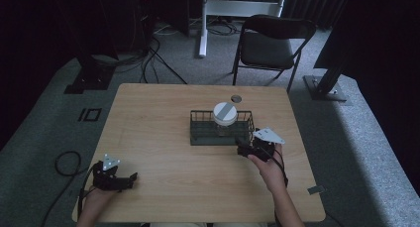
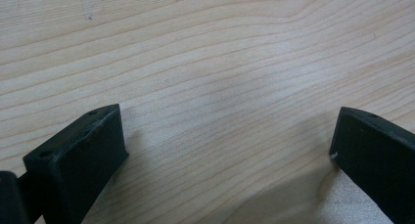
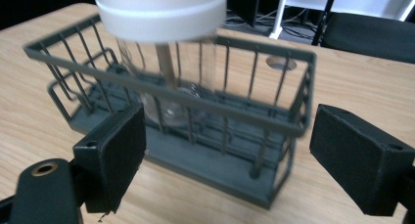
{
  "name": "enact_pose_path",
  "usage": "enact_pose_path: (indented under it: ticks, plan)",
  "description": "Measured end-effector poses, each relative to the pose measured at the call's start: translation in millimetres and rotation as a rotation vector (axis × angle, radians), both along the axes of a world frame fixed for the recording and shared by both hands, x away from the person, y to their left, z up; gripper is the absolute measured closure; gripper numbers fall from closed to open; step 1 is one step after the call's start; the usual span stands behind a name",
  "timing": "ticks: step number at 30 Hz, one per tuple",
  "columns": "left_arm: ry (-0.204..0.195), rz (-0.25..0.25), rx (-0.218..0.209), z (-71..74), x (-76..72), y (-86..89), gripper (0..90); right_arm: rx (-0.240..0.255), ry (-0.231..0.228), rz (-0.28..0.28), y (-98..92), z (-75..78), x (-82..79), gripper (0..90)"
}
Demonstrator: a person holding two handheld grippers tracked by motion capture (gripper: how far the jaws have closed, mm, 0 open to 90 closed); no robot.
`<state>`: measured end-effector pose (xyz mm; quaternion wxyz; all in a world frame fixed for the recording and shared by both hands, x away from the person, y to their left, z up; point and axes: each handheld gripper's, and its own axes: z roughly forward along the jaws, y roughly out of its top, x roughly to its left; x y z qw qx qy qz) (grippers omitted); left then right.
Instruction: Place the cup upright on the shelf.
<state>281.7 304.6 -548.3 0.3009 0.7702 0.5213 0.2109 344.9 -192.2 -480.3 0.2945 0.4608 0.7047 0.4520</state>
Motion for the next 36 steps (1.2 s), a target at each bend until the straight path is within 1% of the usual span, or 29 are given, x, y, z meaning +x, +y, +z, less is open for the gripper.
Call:
enact_pose_path:
  ticks: [4,10,16,24,27,28,36]
  plan:
    - [0.0,0.0,0.0,0.0,0.0,0.0,0.2,-0.001,0.006,-0.013,-7.8,-6.1,-3.5,13.3]
    - [0.0,0.0,0.0,0.0,0.0,0.0,0.2,-0.022,0.044,-0.016,-18.8,-20.4,-6.4,13.3]
    - [0.0,0.0,0.0,0.0,0.0,0.0,0.2,-0.025,0.07,-0.033,-27.2,-31.3,-7.8,13.3]
    - [0.0,0.0,0.0,0.0,0.0,0.0,0.1,-0.025,0.095,-0.059,-35.0,-42.1,-9.1,13.3]
    - [0.0,0.0,0.0,0.0,0.0,0.0,0.2,-0.03,0.102,-0.065,-37.0,-44.4,-9.3,13.3]
    - [0.0,0.0,0.0,0.0,0.0,0.0,0.2,-0.034,0.109,-0.073,-39.6,-47.5,-9.6,13.3]
    - [0.0,0.0,0.0,0.0,0.0,0.0,0.2,-0.043,0.138,-0.106,-50.4,-56.0,-9.8,13.2]
